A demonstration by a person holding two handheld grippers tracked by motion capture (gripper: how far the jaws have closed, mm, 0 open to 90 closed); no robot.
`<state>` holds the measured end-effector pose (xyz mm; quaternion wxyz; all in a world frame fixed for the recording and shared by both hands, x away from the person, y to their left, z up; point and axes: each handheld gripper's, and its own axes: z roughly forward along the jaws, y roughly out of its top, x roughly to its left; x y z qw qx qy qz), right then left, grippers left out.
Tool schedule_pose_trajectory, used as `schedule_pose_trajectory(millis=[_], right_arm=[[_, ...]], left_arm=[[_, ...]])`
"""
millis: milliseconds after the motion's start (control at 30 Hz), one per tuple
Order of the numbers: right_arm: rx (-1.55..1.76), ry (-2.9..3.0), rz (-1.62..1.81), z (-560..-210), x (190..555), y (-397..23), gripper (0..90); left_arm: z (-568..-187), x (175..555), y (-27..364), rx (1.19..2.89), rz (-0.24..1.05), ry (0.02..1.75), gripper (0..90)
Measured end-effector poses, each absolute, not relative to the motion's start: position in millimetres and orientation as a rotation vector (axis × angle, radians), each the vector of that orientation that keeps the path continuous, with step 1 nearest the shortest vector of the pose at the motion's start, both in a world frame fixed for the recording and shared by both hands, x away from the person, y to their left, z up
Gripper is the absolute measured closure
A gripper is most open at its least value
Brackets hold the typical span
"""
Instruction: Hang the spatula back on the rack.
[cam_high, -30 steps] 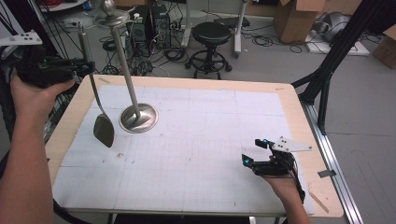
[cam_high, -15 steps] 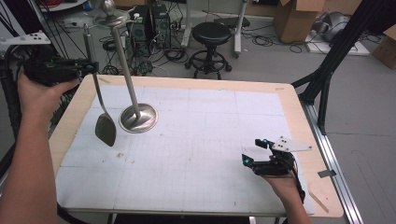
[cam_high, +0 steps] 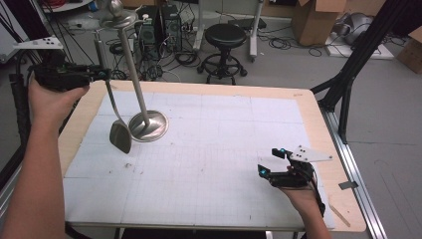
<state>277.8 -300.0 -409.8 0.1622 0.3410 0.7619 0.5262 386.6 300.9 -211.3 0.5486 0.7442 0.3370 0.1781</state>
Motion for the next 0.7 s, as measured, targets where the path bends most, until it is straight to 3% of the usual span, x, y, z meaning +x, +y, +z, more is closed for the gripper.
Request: schedule_pose_trajectory(millis=[133, 267, 700], right_arm=[[0.973, 2.175, 1.499, -409.8, 277.6, -299.5, 14.9], [0.966, 2.171, 1.501, -409.6, 277.5, -300.0, 14.9], [0.968, 2.178, 1.495, -410.1, 277.7, -299.6, 14.9]], left_arm=[[-212.0, 388.9, 295.7, 1.763, 0.446, 0.817, 67.8], [-212.8, 388.6, 296.7, 1.762, 0.424, 0.819, 55.8], [-207.1, 366.4, 312.4, 1.682, 0.493, 0.823, 39.3]])
